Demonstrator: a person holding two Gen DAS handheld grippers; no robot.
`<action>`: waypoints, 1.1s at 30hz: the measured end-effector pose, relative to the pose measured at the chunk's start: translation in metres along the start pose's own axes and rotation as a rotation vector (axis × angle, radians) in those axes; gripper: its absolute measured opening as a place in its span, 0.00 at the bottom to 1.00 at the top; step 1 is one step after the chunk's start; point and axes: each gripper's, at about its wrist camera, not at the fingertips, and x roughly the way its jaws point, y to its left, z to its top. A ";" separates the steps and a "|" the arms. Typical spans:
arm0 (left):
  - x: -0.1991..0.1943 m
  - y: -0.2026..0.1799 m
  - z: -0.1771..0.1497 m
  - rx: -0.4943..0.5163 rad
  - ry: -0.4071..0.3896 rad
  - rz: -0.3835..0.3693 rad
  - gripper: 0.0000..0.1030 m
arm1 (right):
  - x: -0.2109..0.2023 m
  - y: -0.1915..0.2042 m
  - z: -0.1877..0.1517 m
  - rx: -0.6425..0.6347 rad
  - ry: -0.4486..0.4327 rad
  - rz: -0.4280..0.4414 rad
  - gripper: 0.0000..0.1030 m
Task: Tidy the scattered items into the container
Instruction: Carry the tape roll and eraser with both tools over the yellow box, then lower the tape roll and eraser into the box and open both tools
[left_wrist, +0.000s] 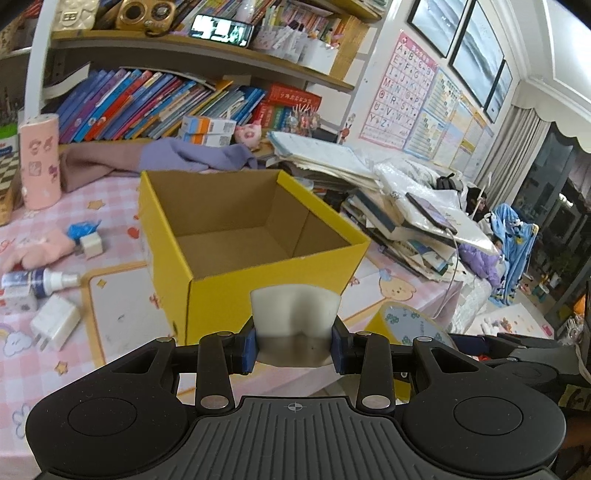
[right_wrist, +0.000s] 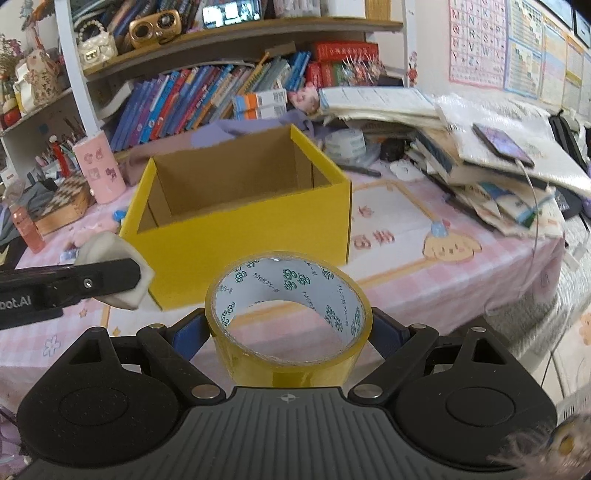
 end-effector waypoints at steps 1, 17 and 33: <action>0.003 -0.001 0.003 0.002 -0.005 -0.003 0.35 | 0.000 -0.001 0.003 -0.008 -0.011 0.002 0.87; 0.049 0.011 0.077 0.038 -0.103 0.105 0.35 | 0.050 -0.011 0.099 -0.191 -0.168 0.118 0.87; 0.136 0.045 0.100 0.099 0.093 0.267 0.35 | 0.173 0.020 0.126 -0.497 0.094 0.278 0.87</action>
